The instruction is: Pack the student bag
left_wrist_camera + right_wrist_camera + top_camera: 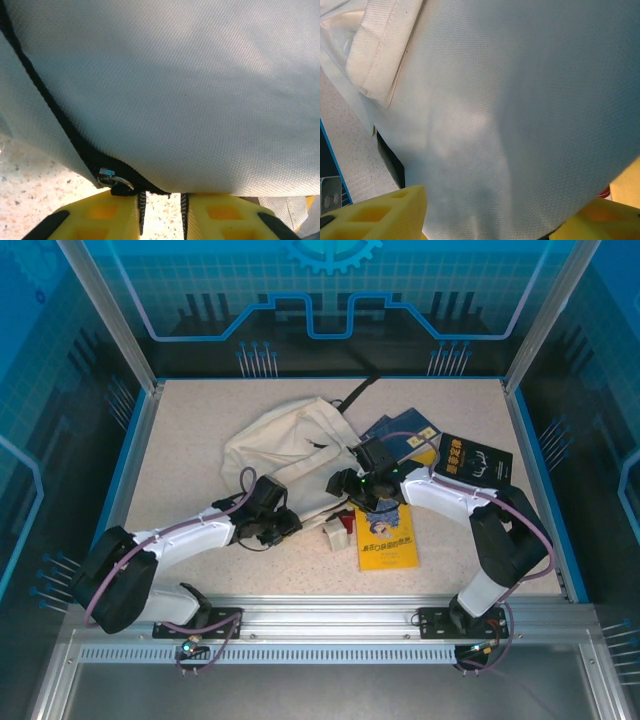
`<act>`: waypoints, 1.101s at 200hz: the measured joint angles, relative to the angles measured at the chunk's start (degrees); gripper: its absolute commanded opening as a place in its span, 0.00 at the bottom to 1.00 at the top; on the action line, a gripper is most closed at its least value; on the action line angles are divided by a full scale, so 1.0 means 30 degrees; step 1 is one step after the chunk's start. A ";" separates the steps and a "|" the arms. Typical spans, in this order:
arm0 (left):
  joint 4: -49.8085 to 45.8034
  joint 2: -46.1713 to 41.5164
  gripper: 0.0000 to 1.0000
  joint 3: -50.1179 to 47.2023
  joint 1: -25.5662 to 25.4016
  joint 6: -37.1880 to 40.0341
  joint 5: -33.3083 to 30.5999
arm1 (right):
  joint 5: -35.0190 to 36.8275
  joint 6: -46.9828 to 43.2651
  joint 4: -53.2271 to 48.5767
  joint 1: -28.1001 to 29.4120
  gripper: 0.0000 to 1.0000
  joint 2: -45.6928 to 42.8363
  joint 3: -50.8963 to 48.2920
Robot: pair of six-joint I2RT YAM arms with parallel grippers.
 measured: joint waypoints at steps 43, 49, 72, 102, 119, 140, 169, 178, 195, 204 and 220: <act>0.0801 -0.0015 0.12 -0.0568 -0.0007 -0.0240 -0.0780 | 0.0015 -0.0109 0.0153 -0.0051 0.53 0.0291 0.0000; 0.0867 -0.0044 0.09 -0.0612 -0.0007 -0.0284 -0.0860 | 0.0022 -0.0131 0.0153 -0.0066 0.51 0.0328 0.0000; 0.0823 -0.0357 0.00 -0.0692 -0.0022 -0.0321 -0.1209 | 0.0102 -0.0204 0.0102 -0.0073 0.46 0.0393 0.0000; 0.0044 -0.1224 0.00 -0.0685 -0.0015 -0.0131 -0.1887 | 0.0583 -0.0357 -0.0117 -0.0073 0.39 0.0393 0.0007; -0.0772 -0.1821 0.00 -0.0670 -0.0015 0.0255 -0.2390 | 0.0933 -0.0357 -0.0277 -0.0073 0.37 0.0401 0.0015; -0.1800 -0.2448 0.00 -0.0641 0.0051 0.0699 -0.2871 | 0.1304 -0.0364 -0.0466 -0.0073 0.36 0.0423 0.0044; -0.2900 -0.3249 0.00 -0.0634 0.0714 0.1472 -0.2973 | 0.1545 -0.0430 -0.0721 -0.0073 0.35 0.0619 0.0189; -0.3031 -0.3453 0.00 -0.0634 0.0969 0.1792 -0.2900 | 0.1559 -0.0437 -0.0736 -0.0073 0.35 0.0714 0.0255; -0.3060 -0.3672 0.16 -0.0634 0.1268 0.2550 -0.2601 | 0.1552 -0.0495 -0.0736 -0.0066 0.35 0.0787 0.0291; -0.3045 -0.3679 0.26 -0.0619 0.1282 0.2892 -0.2382 | 0.1552 -0.0503 -0.0736 -0.0051 0.35 0.0801 0.0306; -0.2987 -0.3679 0.38 -0.0612 0.1275 0.3563 -0.1967 | 0.1545 -0.0532 -0.0780 -0.0029 0.35 0.0882 0.0452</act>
